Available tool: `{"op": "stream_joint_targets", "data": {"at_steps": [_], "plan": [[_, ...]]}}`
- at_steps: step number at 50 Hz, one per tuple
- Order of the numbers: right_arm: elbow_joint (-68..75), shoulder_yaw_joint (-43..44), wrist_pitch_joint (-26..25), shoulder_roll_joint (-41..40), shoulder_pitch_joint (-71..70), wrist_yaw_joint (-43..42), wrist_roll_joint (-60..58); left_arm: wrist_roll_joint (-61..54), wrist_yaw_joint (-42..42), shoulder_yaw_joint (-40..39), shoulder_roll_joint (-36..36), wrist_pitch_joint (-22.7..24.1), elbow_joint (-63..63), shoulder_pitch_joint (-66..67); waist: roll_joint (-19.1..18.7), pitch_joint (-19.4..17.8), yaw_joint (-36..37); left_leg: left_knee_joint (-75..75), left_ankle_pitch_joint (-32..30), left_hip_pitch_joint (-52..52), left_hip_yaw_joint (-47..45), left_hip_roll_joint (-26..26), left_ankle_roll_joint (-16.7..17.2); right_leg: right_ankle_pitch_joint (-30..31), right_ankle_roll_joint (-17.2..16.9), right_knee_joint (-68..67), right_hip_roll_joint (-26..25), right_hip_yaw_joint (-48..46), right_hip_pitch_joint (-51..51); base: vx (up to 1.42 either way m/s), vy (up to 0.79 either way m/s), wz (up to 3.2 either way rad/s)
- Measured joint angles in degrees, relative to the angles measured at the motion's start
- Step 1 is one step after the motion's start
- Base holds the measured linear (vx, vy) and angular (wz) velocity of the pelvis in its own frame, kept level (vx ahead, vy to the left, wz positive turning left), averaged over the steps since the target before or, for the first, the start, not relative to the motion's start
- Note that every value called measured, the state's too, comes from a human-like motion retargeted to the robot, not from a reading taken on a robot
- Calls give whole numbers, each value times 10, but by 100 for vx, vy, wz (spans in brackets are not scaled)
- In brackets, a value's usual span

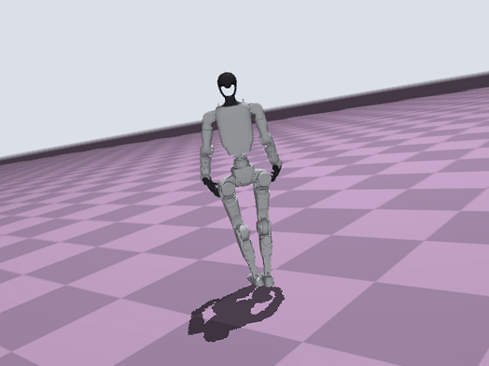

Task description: Kungfu

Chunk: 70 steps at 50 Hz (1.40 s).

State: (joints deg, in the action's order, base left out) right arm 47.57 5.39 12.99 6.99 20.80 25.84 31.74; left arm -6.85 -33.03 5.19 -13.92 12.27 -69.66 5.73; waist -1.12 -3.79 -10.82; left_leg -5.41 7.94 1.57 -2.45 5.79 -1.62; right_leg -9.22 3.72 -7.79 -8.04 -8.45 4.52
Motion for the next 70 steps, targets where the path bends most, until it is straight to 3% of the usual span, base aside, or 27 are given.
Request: {"op": "stream_joint_targets", "data": {"at_steps": [3,7,12,18,25,37,42,48,53,60,63,70], "plan": [[88,-24,39,25,-66,-79,-123,89,154,-5,43,31,-56,-24,-6,-8,2,0,4,3,-14,-1,-3,6,-2,2,-3,20,0,-11,10,-60],[142,-52,9,25,-132,-72,-211,100,251,5,79,67,-66,-36,-5,-10,-9,-1,7,1,-28,-3,-4,13,-7,3,-5,42,-4,-10,-1,-48],[97,-72,-23,1,-159,-13,-249,130,209,0,102,103,-6,-31,5,5,-17,0,6,-8,-47,-5,1,21,-18,6,2,61,-15,-1,-8,-31],[3,-124,-11,8,-169,-31,-282,124,157,24,86,149,115,-37,7,10,-25,7,5,-17,-70,-7,4,31,-31,10,7,84,-30,-4,-3,-34],[-65,-157,-2,14,-167,-48,-328,217,231,52,26,202,230,-38,11,23,-35,17,12,-21,-89,-9,3,38,-38,16,6,110,-43,2,-6,-35],[-68,-169,0,-5,-153,-94,-368,311,371,45,20,289,244,-22,23,27,-55,19,22,-26,-117,-20,4,47,-55,5,-7,136,-63,4,-10,-25],[-63,-178,-13,-5,-151,-79,-381,383,404,52,14,308,242,-23,25,27,-65,15,24,-36,-126,-26,2,52,-88,-7,-4,109,-77,-4,-9,-20],[-62,-191,-17,1,-148,-53,-382,386,375,63,22,325,212,-24,26,28,-68,14,26,-43,-149,-38,0,3,-159,-19,9,71,-91,-7,-6,-34],[-53,-198,-15,-1,-142,-41,-356,354,361,66,23,328,200,-26,18,31,-71,12,26,-50,-166,-58,5,16,-104,-23,66,-80,-88,-7,-11,-29],[-40,-224,-16,9,-141,-113,-336,318,362,70,31,314,181,-30,11,33,-69,6,27,-49,-188,-77,14,76,-97,-10,116,-82,-82,-8,-12,-37],[-36,-228,-13,6,-138,-127,-332,299,354,69,39,309,172,-33,2,32,-72,8,26,-42,-201,-92,21,106,-78,-3,143,-105,-74,-10,-16,-42],[-35,-210,-36,2,-129,-41,-343,298,323,67,33,307,187,-26,-13,30,-68,14,21,-21,-237,-130,43,159,-33,9,188,-209,-53,-15,-30,-64]]}}
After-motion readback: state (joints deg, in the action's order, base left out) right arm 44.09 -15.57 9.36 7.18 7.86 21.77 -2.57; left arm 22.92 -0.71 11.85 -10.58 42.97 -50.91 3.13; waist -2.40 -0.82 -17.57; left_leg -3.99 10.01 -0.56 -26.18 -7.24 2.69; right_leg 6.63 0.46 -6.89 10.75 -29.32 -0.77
